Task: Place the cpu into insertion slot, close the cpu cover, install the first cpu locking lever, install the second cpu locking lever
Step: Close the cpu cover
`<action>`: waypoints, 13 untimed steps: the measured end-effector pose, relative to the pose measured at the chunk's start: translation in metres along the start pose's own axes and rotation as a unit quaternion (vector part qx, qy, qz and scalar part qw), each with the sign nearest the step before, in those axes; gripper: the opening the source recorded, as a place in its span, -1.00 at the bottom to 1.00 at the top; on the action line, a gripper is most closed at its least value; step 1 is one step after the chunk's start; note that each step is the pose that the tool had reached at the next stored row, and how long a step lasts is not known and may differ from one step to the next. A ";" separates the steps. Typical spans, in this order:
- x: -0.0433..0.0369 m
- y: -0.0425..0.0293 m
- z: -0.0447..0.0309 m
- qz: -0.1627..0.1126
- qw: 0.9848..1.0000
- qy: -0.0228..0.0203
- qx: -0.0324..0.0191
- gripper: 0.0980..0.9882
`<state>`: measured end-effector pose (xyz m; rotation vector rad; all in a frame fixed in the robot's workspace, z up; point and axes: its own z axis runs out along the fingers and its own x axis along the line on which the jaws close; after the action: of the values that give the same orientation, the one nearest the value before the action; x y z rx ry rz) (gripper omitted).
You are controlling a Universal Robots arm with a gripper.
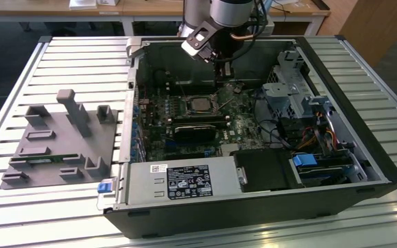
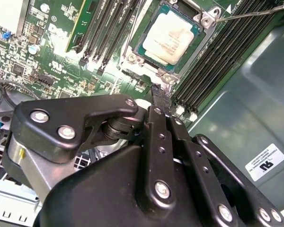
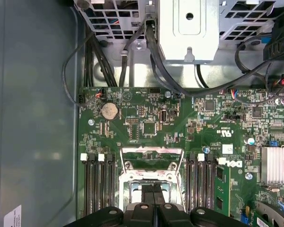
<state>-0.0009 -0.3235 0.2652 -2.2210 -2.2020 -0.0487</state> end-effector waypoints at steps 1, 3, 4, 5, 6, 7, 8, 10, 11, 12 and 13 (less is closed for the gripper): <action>0.0000 0.0006 0.0000 0.000 1.000 0.000 0.000 -0.98; 0.0000 0.0026 0.0000 0.000 1.000 0.000 0.000 -0.98; 0.0000 0.0037 0.0000 0.000 1.000 0.000 0.000 -0.98; 0.0001 0.0049 0.0001 0.000 1.000 0.000 0.000 -0.98; 0.0001 0.0062 0.0001 0.000 1.000 0.000 0.000 -0.98; 0.0001 0.0068 0.0001 0.000 1.000 0.000 0.000 -0.98; 0.0001 0.0078 0.0001 0.000 1.000 0.000 0.000 -0.98; 0.0001 0.0099 0.0001 0.000 1.000 0.000 0.000 -0.98; 0.0001 0.0112 0.0001 0.000 1.000 0.000 0.000 -0.98; 0.0001 0.0124 0.0002 0.000 1.000 0.000 0.000 -0.98; 0.0001 0.0137 0.0002 0.000 1.000 0.000 0.000 -0.98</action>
<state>0.0128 -0.3235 0.2652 -2.2210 -2.2019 -0.0487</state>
